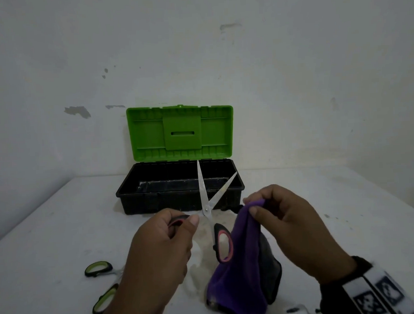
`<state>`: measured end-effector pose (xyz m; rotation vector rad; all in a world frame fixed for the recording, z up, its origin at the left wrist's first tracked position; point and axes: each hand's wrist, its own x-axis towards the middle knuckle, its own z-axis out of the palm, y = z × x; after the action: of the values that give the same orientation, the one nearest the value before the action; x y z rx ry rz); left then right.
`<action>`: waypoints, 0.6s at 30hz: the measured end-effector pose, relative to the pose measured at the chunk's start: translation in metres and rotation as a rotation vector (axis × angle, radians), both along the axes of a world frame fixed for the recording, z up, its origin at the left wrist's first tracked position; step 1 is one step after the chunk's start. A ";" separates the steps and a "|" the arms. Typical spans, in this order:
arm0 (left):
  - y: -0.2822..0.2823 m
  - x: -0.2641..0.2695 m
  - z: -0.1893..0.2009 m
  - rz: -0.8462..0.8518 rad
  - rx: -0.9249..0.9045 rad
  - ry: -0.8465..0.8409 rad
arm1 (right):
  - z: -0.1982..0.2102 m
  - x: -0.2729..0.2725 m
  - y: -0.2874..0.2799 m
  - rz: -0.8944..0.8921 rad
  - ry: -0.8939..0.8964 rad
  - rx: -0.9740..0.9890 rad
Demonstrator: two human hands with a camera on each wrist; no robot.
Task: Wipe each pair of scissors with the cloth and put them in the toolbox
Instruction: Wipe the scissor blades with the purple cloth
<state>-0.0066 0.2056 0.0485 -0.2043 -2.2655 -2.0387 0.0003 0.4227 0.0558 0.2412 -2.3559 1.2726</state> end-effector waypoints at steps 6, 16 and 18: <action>0.004 0.001 0.001 0.052 -0.069 0.070 | -0.003 0.000 -0.031 0.043 0.069 -0.253; 0.008 0.004 0.000 0.125 -0.154 0.140 | -0.005 -0.005 -0.057 -0.132 0.187 -0.288; 0.007 0.004 0.000 0.088 -0.110 0.109 | -0.006 -0.005 -0.058 -0.130 0.189 -0.300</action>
<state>-0.0024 0.2125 0.0489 -0.2138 -2.2789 -1.8170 -0.0052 0.3648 0.0500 0.1056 -1.9608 1.4490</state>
